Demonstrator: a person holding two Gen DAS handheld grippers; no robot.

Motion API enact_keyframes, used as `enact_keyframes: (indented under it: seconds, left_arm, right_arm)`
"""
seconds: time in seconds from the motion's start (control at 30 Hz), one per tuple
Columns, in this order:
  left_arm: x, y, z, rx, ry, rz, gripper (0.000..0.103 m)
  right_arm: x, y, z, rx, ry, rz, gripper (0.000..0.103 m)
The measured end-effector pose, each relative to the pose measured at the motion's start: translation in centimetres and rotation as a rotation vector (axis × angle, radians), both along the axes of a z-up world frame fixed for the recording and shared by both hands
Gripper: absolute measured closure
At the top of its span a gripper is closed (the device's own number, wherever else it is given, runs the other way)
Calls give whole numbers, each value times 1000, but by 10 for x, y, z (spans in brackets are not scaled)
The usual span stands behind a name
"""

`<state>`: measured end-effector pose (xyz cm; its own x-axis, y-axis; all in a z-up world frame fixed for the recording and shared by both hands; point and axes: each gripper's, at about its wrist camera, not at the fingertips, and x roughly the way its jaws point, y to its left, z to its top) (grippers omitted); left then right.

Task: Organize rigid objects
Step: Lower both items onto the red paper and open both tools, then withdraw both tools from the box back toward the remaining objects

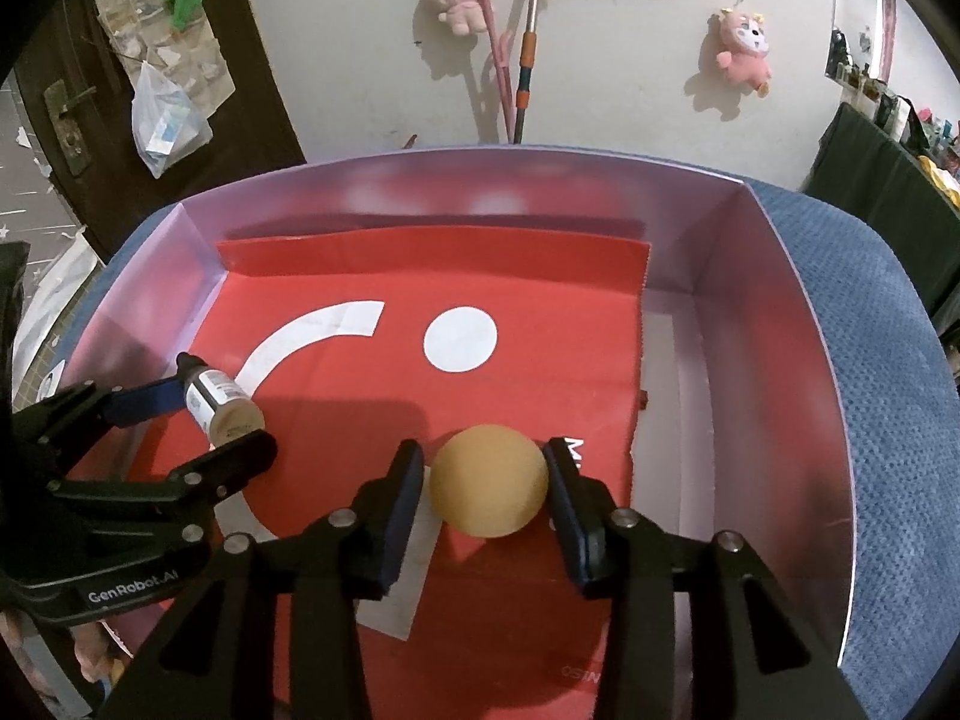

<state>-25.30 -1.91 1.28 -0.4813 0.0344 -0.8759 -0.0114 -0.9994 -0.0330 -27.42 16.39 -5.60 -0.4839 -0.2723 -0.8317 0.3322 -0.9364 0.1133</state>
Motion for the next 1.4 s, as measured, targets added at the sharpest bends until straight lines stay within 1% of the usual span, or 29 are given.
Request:
enact_keyframes:
  seconds: [0.03, 0.07, 0.27, 0.37, 0.57, 0.77, 0.87, 0.9, 0.93, 0.97, 1.0, 1.03, 1.07, 1.17, 1.23, 1.4]
  left_arm:
    - [0, 0, 0, 2, -1, -2, 25]
    - [0, 0, 0, 4, -2, -4, 24]
    - [3, 3, 1, 2, -3, -8, 23]
    - [6, 2, 4, 5, 6, -8, 23]
    - [13, 3, 14, 1, 41, -15, 20]
    - [23, 1, 29, 25, 80, -10, 20]
    - [27, -1, 36, 24, 98, -7, 20]
    - [30, -1, 39, 17, 110, -6, 20]
    - [32, -1, 41, 13, 118, -5, 19]
    - [33, -2, 43, 10, 125, -4, 17]
    - [36, -2, 44, 11, 133, 0, 14]
    - [38, -3, 46, 15, 140, 4, 8]
    - [42, -4, 46, 21, 148, 8, 5]
    - [46, -7, 47, 31, 157, 17, 5]
    - [49, -7, 46, 31, 158, 21, 5]
    - [58, -8, 47, 27, 173, 22, 5]
  right_arm:
    - [0, 0, 0, -2, 0, -1, 44]
    - [0, 1, 1, -5, 0, -3, 43]
    - [4, 3, 5, -21, 12, -9, 43]
    - [9, 4, 11, -37, 30, -11, 39]
    - [19, 8, 23, -70, 51, -6, 37]
    - [33, 15, 38, -126, 81, -4, 34]
    - [41, 18, 45, -154, 92, -5, 34]
    - [44, 20, 47, -163, 100, -4, 32]
    - [48, 21, 50, -171, 108, -3, 29]
    - [51, 21, 53, -178, 117, -3, 26]
    - [54, 22, 55, -181, 125, -3, 22]
    - [57, 23, 58, -186, 133, -3, 21]
    - [59, 24, 59, -191, 139, -1, 21]
    - [64, 26, 63, -211, 145, 4, 20]
    - [67, 27, 66, -212, 153, 5, 15]
    - [72, 27, 68, -228, 158, 11, 8]
